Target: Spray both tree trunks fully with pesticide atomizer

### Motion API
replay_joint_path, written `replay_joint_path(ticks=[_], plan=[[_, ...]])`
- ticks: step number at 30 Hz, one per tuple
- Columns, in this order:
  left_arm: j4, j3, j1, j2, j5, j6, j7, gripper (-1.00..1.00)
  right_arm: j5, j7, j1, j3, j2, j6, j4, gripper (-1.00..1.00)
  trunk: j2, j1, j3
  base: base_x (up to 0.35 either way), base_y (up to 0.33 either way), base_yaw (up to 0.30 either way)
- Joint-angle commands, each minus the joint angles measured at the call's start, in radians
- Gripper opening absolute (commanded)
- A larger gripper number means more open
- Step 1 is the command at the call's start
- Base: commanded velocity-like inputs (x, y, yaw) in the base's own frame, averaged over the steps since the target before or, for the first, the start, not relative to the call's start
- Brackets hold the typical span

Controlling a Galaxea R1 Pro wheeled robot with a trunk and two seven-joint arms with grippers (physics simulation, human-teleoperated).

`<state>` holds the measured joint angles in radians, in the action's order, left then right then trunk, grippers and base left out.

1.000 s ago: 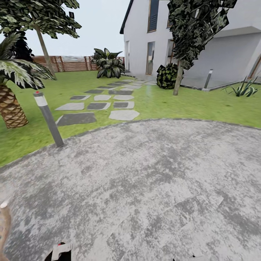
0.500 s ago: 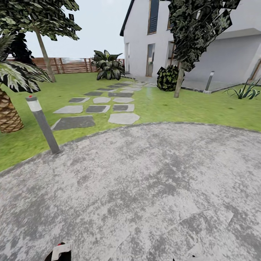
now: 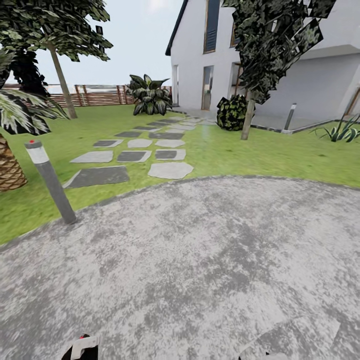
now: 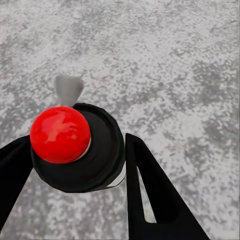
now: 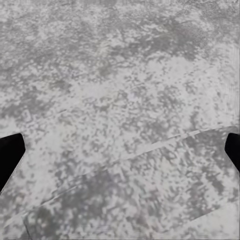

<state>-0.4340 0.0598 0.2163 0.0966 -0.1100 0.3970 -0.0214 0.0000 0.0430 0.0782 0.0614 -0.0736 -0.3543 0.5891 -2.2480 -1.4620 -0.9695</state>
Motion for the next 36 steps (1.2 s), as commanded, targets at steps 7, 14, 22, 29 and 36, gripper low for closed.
replay_joint_path(ticks=[7,14,22,29,36], plan=[[0.0,0.0,0.0,0.0,0.0,0.0,0.0,-1.0,0.001,0.0,0.0,0.0,0.0,0.0,0.0,1.0,0.0,0.0,0.011,0.336,0.0,0.0],[0.0,0.0,0.0,0.0,0.0,0.0,0.0,-1.0,0.002,0.0,0.0,0.0,0.0,0.0,-0.001,1.0,0.0,0.0,0.022,0.336,0.0,0.0],[0.0,0.0,0.0,0.0,0.0,0.0,0.0,-1.0,0.002,0.0,0.0,0.0,0.0,0.0,0.0,1.0,0.0,0.0,0.034,0.336,0.0,0.0],[0.0,0.0,0.0,0.0,0.0,0.001,0.0,-1.0,0.002,0.0,0.0,0.0,0.0,0.0,0.0,1.0,0.0,0.0,0.044,0.336,0.0,0.0],[0.0,0.0,0.0,0.0,-0.001,0.001,0.0,-1.0,0.002,0.0,0.0,0.0,0.0,0.0,-0.001,1.0,0.0,0.0,0.053,0.336,0.0,0.0]])
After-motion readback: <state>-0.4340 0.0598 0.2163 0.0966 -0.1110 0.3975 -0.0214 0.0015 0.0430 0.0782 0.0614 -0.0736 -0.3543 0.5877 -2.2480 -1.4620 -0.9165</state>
